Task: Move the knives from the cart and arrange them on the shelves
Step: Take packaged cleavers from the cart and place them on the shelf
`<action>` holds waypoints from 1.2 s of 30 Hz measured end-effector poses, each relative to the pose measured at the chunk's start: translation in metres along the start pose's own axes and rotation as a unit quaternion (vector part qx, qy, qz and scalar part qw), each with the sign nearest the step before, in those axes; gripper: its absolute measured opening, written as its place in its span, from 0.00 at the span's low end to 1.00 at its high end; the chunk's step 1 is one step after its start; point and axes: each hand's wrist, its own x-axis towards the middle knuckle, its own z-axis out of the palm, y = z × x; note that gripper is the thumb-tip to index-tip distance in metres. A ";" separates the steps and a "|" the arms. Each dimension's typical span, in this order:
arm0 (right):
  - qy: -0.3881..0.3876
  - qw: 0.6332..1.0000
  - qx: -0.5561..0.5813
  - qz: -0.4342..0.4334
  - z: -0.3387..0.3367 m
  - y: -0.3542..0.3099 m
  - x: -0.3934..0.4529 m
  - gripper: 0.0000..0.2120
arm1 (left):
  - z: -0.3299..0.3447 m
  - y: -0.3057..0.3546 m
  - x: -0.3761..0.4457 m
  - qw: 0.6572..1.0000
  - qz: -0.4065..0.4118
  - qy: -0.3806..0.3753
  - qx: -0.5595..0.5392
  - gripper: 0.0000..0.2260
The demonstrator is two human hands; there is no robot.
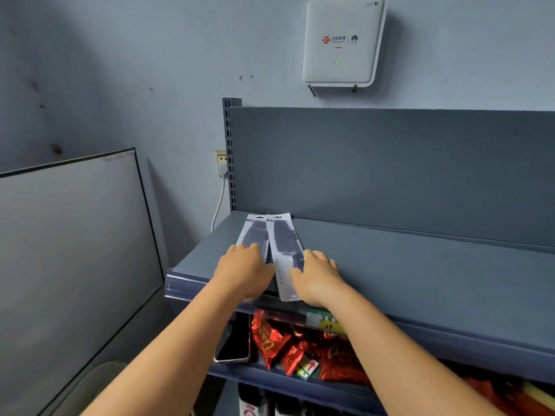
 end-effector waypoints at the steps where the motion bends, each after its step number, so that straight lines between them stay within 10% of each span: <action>1: 0.017 1.000 -0.002 -0.013 -0.003 0.005 -0.006 0.25 | 0.000 0.004 -0.004 1.000 0.018 0.018 0.000 0.16; 14: 0.138 0.988 -0.031 0.056 -0.028 0.137 -0.135 0.30 | 0.046 0.127 -0.100 0.955 0.285 0.081 -0.023 0.23; 36: 0.092 0.895 0.065 0.432 0.030 0.442 -0.472 0.31 | 0.269 0.381 -0.374 0.850 0.466 -0.244 0.002 0.24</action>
